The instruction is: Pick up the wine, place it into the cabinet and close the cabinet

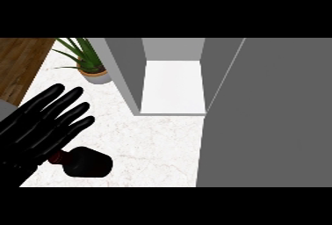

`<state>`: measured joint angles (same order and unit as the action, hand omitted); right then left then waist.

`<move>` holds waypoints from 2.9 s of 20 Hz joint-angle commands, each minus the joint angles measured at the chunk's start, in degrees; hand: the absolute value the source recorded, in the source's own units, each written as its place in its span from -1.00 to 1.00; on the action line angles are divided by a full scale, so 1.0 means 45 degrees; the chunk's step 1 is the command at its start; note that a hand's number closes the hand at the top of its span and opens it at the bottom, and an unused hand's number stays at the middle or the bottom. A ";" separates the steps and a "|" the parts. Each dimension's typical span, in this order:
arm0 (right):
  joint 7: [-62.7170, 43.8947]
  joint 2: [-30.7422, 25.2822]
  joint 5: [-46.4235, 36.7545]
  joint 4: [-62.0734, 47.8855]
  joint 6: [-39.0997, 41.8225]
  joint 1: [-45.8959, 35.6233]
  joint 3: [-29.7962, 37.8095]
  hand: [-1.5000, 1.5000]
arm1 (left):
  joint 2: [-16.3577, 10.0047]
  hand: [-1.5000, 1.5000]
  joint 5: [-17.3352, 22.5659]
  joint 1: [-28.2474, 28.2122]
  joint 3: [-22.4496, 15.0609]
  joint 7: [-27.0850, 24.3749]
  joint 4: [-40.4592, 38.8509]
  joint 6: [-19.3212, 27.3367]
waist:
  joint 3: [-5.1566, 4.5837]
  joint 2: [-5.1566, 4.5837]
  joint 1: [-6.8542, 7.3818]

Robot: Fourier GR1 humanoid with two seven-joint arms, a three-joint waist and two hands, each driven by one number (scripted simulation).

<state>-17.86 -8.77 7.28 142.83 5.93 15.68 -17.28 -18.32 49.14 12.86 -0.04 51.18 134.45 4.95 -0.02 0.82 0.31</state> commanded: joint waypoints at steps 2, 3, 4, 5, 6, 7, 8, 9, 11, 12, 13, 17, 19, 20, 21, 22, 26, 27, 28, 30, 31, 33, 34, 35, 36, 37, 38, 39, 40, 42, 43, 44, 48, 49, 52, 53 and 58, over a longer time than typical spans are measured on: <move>-0.1568 -0.0387 0.0463 0.2803 -0.0334 0.0366 0.0204 -1.00 | -0.0306 -1.00 0.1514 -0.0330 0.1176 0.0663 0.2575 0.0248 | -0.0020 -0.0017 0.0088; -0.1379 -0.0279 0.0417 0.2778 -0.0357 0.0490 0.0050 -1.00 | -0.0221 -1.00 0.1221 -0.0414 0.1087 0.0527 0.2455 0.0098 | -0.0013 -0.0035 0.0023; -0.1132 -0.0343 0.0635 0.2081 -0.0214 0.0020 0.0459 -1.00 | -0.0580 -1.00 0.1932 0.0080 0.1856 0.1132 0.2579 0.0601 | -0.0002 -0.0048 0.0130; -0.1644 -0.0203 0.0472 0.2842 -0.0558 0.0523 0.0050 -1.00 | -0.0504 -1.00 0.1760 0.0113 0.1790 0.1020 0.2155 0.0349 | -0.0010 -0.0035 -0.0006; -0.1724 -0.0460 0.0568 0.3115 -0.0352 0.0695 0.0100 -1.00 | -0.0411 -1.00 0.1603 -0.0367 0.1942 0.0642 0.1866 -0.0395 | -0.0017 -0.0048 -0.0035; -0.1581 -0.0485 0.0597 0.2832 -0.0257 0.0356 0.0156 -1.00 | -0.0551 -1.00 0.1630 0.0302 0.1960 0.1043 0.2005 0.0276 | -0.0002 -0.0051 -0.0022; -0.1587 -0.0397 0.0324 0.3169 -0.0427 0.0772 -0.0074 -1.00 | -0.0584 -1.00 0.1611 0.0207 0.2065 0.1034 0.1987 0.0104 | -0.0007 -0.0019 -0.0076; -0.1669 -0.0451 0.0411 0.3040 -0.0390 0.0385 0.0001 -1.00 | -0.0510 -1.00 0.1921 -0.0413 0.2685 0.0473 0.1217 -0.1208 | -0.0025 -0.0079 -0.0024; -0.2361 -0.0492 0.0351 0.3440 -0.0704 0.0241 -0.0131 -1.00 | -0.0810 -1.00 0.2136 -0.0046 0.3291 0.0899 0.1327 -0.0699 | -0.0029 -0.0052 0.0025; -0.2189 -0.0531 0.0307 0.3251 -0.0639 0.0076 -0.0009 -1.00 | -0.0684 -1.00 0.1828 0.0312 0.3244 0.0611 0.0858 -0.0791 | -0.0016 -0.0092 -0.0070; -0.1771 -0.0518 0.0610 0.2589 -0.0473 -0.0075 0.0336 -1.00 | -0.0983 -1.00 0.2490 0.0324 0.3842 0.0805 0.0501 -0.1321 | -0.0009 -0.0118 -0.0041; -0.2843 -0.0547 0.0414 0.3517 -0.0900 -0.0441 -0.0123 -1.00 | -0.1459 -1.00 0.2794 0.0439 0.4816 0.0793 -0.0143 -0.1942 | -0.0020 -0.0093 -0.0076; -0.3025 -0.0144 -0.0059 0.2871 -0.1333 -0.1025 -0.0425 -1.00 | -0.1447 -1.00 0.2757 0.0217 0.4723 0.0855 -0.0116 -0.2117 | -0.0009 -0.0132 -0.0066; -0.2861 -0.0626 0.0551 0.3463 -0.0860 -0.0465 0.0040 -1.00 | -0.1017 -1.00 0.2239 -0.0313 0.4560 0.0430 -0.0049 -0.2427 | -0.0006 -0.0124 -0.0140; -0.2347 -0.0320 0.0146 0.3668 -0.0968 0.0275 -0.0784 -1.00 | -0.1353 -1.00 0.2548 -0.0170 0.5038 0.0264 -0.1073 -0.3382 | -0.0014 -0.0099 -0.0298; -0.2946 -0.0673 0.0659 0.3525 -0.0882 -0.0534 0.0030 -1.00 | -0.1347 -1.00 0.2571 -0.0063 0.4982 0.0136 -0.1539 -0.3719 | -0.0012 -0.0151 -0.0225; -0.2414 -0.0323 0.0402 0.3117 -0.1013 -0.0538 -0.0133 -1.00 | -0.1094 -1.00 0.2563 -0.1153 0.5394 -0.0074 -0.1772 -0.4634 | -0.0011 -0.0140 -0.0143; -0.2321 -0.0551 0.0542 0.3127 -0.0728 -0.0586 -0.0014 -1.00 | -0.1817 -1.00 0.2636 0.0044 0.5553 0.0047 -0.2965 -0.4401 | -0.0001 -0.0160 -0.0264; -0.3125 -0.0323 -0.0008 0.3734 -0.1250 -0.0555 -0.0754 -1.00 | -0.1461 -1.00 0.2385 -0.0564 0.5500 -0.0107 -0.2356 -0.4540 | -0.0015 -0.0128 -0.0231; -0.2884 -0.0333 0.0124 0.3297 -0.1132 -0.0916 -0.0696 -1.00 | -0.1331 -1.00 0.2047 -0.0442 0.5271 -0.0411 -0.3348 -0.5170 | -0.0010 -0.0167 -0.0284; -0.2871 -0.0340 -0.0116 0.3214 -0.1176 -0.0921 -0.0749 -1.00 | -0.1363 -1.00 0.1966 -0.0771 0.5313 -0.0418 -0.3263 -0.5612 | -0.0009 -0.0157 -0.0233; -0.2747 -0.0483 -0.0062 0.3710 -0.1102 -0.0371 -0.0805 -1.00 | -0.0731 -1.00 0.1884 -0.1735 0.5373 -0.0593 -0.2451 -0.5566 | -0.0007 -0.0107 -0.0204; -0.2376 -0.0555 0.0258 0.3798 -0.0977 0.0072 -0.0630 -1.00 | -0.1691 -1.00 0.2402 -0.0856 0.5824 -0.0368 -0.3870 -0.5967 | 0.0000 -0.0122 -0.0364; -0.2897 -0.0581 0.0356 0.3718 -0.1092 -0.0475 -0.0545 -1.00 | -0.1105 -1.00 0.1816 -0.1339 0.5527 -0.0811 -0.3844 -0.6534 | -0.0010 -0.0148 -0.0274; -0.2820 -0.0581 0.0419 0.3607 -0.1132 -0.0404 -0.0349 -1.00 | -0.0533 -1.00 0.1050 -0.1604 0.4797 -0.0885 -0.3380 -0.6340 | -0.0003 -0.0151 -0.0294; -0.2709 -0.0457 0.0192 0.3180 -0.1169 -0.0683 -0.0454 -1.00 | -0.0935 -1.00 0.1414 -0.1328 0.5521 -0.1169 -0.4416 -0.6913 | -0.0006 -0.0165 -0.0231; -0.2971 -0.0452 0.0127 0.3437 -0.1257 -0.0812 -0.0632 -1.00 | -0.0848 -1.00 0.1424 -0.1350 0.5501 -0.1288 -0.4627 -0.7089 | -0.0010 -0.0159 -0.0247; -0.1934 -0.0375 0.0168 0.3065 -0.1037 -0.0074 -0.0624 -1.00 | -0.0427 -1.00 0.0764 -0.1852 0.5206 -0.1512 -0.4585 -0.7466 | 0.0001 -0.0152 -0.0288; -0.2943 -0.0472 0.0507 0.2935 -0.1198 -0.1489 -0.0080 -1.00 | -0.0514 -1.00 0.0893 -0.1978 0.5148 -0.1406 -0.4713 -0.7706 | -0.0009 -0.0178 -0.0151; -0.2335 -0.0466 0.0239 0.3045 -0.1058 -0.0402 -0.0531 -1.00 | -0.0279 -1.00 0.0522 -0.2478 0.5199 -0.1862 -0.5338 -0.8786 | -0.0006 -0.0158 -0.0240; -0.2598 -0.0377 -0.0339 0.3375 -0.1313 -0.0494 -0.0861 -1.00 | -0.0457 -1.00 0.1283 -0.2623 0.5185 -0.1283 -0.4401 -0.8036 | -0.0003 -0.0123 -0.0166; -0.2719 -0.0362 0.0260 0.3017 -0.1254 -0.0992 -0.0596 -1.00 | -0.0137 -1.00 -0.0074 -0.1735 0.4480 -0.1690 -0.5425 -0.8246 | -0.0004 -0.0177 -0.0286; -0.3529 -0.0669 0.0484 0.3848 -0.1427 -0.0982 -0.0137 -1.00 | 0.0420 -1.00 -0.0769 -0.2803 0.4697 -0.2710 -0.5976 -0.9835 | -0.0013 -0.0146 -0.0268; -0.2650 -0.0401 -0.0470 0.3407 -0.1298 -0.0524 -0.1242 -1.00 | 0.0249 -1.00 -0.0559 -0.2624 0.4738 -0.2543 -0.5853 -0.9587 | -0.0003 -0.0129 -0.0241; -0.2622 -0.0446 -0.0266 0.3300 -0.1415 -0.0777 -0.0878 -1.00 | 0.0705 -1.00 -0.1614 -0.2337 0.4735 -0.3512 -0.7640 -1.0536 | -0.0010 -0.0160 -0.0365; -0.3072 -0.0397 -0.0327 0.3539 -0.1593 -0.0968 -0.1125 -1.00 | 0.1080 -1.00 -0.2153 -0.2242 0.4302 -0.3398 -0.7027 -0.9995 | -0.0008 -0.0147 -0.0322; -0.3244 -0.0393 -0.0076 0.3493 -0.1893 -0.1342 -0.0631 -1.00 | 0.1448 -1.00 -0.3904 -0.2331 0.4384 -0.4627 -0.7986 -1.0910 | -0.0012 -0.0160 -0.0260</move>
<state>-25.68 -10.00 4.50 144.66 -0.63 8.63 -21.74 -13.88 37.28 2.80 20.38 33.54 100.11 -42.38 -0.07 0.13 -1.17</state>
